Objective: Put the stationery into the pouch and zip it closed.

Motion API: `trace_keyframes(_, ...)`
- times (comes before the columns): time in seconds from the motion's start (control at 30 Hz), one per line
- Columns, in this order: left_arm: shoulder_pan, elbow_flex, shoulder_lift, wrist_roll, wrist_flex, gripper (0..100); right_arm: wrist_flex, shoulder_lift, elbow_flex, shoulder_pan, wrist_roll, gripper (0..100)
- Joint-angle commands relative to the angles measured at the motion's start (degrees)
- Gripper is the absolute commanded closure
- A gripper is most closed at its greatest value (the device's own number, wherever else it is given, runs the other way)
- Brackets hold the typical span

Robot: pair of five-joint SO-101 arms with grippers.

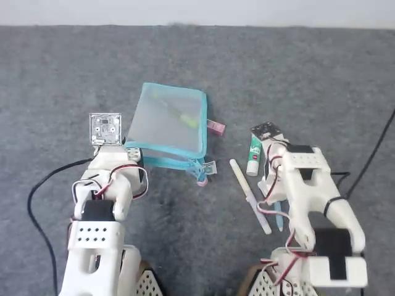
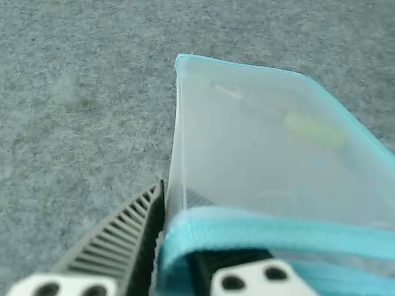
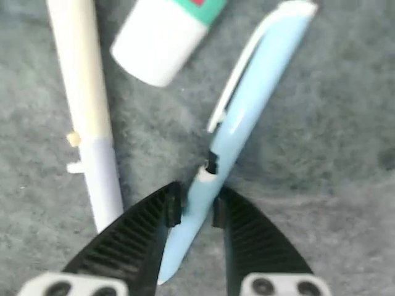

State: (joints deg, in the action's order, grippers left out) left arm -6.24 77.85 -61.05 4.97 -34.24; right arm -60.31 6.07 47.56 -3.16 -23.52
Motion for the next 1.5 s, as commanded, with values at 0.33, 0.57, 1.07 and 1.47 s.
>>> trace_keyframes(0.33,0.0,-0.84,-0.88,-0.18,0.44,99,-12.88,12.35,-7.38,1.27,-1.05,99.1)
trace_keyframes(0.57,-0.35,-0.84,-0.88,5.1,0.53,99,-30.64,32.57,-17.76,-4.35,-3.16,99.1)
trace_keyframes(1.07,0.09,-0.04,-0.44,4.31,2.37,99,-42.51,25.63,-29.71,-35.91,-0.79,99.1)
trace_keyframes(1.47,0.09,0.04,-0.44,4.13,3.25,99,-42.51,2.24,-40.7,-35.82,0.53,99.1)
